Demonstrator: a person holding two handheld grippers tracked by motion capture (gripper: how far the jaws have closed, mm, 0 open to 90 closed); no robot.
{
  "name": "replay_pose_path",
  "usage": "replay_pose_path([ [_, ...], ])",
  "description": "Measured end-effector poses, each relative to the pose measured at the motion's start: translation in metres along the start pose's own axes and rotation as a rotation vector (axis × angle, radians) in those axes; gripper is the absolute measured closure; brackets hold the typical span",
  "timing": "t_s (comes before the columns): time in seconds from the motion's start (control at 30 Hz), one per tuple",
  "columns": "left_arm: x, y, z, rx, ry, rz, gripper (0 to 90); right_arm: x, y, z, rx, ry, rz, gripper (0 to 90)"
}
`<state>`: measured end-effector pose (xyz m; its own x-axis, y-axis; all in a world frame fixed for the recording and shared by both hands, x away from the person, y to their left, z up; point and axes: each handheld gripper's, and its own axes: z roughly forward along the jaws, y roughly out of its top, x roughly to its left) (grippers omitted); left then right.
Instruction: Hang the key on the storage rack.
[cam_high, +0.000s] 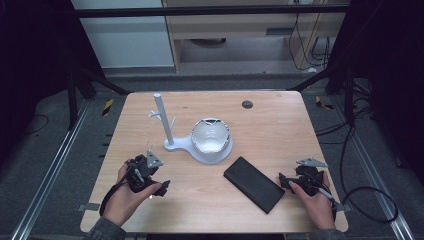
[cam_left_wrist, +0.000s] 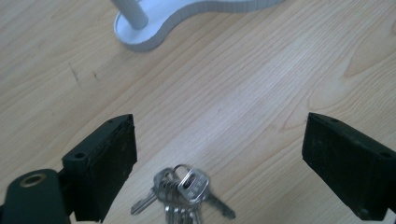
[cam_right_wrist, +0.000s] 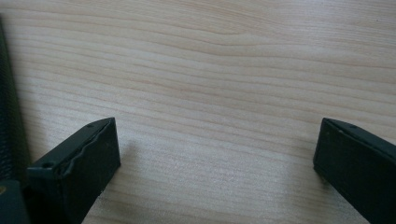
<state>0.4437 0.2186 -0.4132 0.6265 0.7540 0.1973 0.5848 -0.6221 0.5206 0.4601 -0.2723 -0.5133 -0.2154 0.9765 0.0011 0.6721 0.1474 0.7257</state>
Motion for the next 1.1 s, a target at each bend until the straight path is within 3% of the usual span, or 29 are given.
replay_pose_path([
  [0.1, 0.007, -0.004, 0.0, 0.02, 0.003, -0.017, 17.4, 0.0, -0.001, -0.001, 0.0, 0.004, -0.003, 0.8],
  [0.13, 0.015, -0.009, -0.001, 0.034, -0.001, -0.045, 18.9, 0.0, -0.001, -0.001, 0.002, 0.006, -0.002, 0.8],
  [0.2, 0.018, -0.012, -0.002, 0.044, -0.013, -0.053, 29.1, 0.0, -0.001, -0.001, 0.002, 0.006, -0.003, 0.8],
  [0.4, 0.028, -0.026, 0.008, 0.126, -0.067, -0.082, 44.2, 0.001, 0.0, 0.0, 0.002, 0.005, 0.001, 0.6],
  [0.6, 0.026, -0.028, 0.025, 0.19, -0.085, -0.09, 43.0, 0.001, 0.0, 0.0, 0.002, 0.01, -0.009, 0.6],
  [0.83, 0.024, -0.033, 0.035, 0.214, -0.086, -0.102, 40.3, 0.002, 0.0, 0.0, 0.0, 0.013, -0.011, 0.6],
  [1.1, 0.031, -0.04, 0.041, 0.235, -0.11, -0.146, 36.6, 0.002, 0.0, 0.0, 0.0, 0.016, -0.013, 0.6],
])
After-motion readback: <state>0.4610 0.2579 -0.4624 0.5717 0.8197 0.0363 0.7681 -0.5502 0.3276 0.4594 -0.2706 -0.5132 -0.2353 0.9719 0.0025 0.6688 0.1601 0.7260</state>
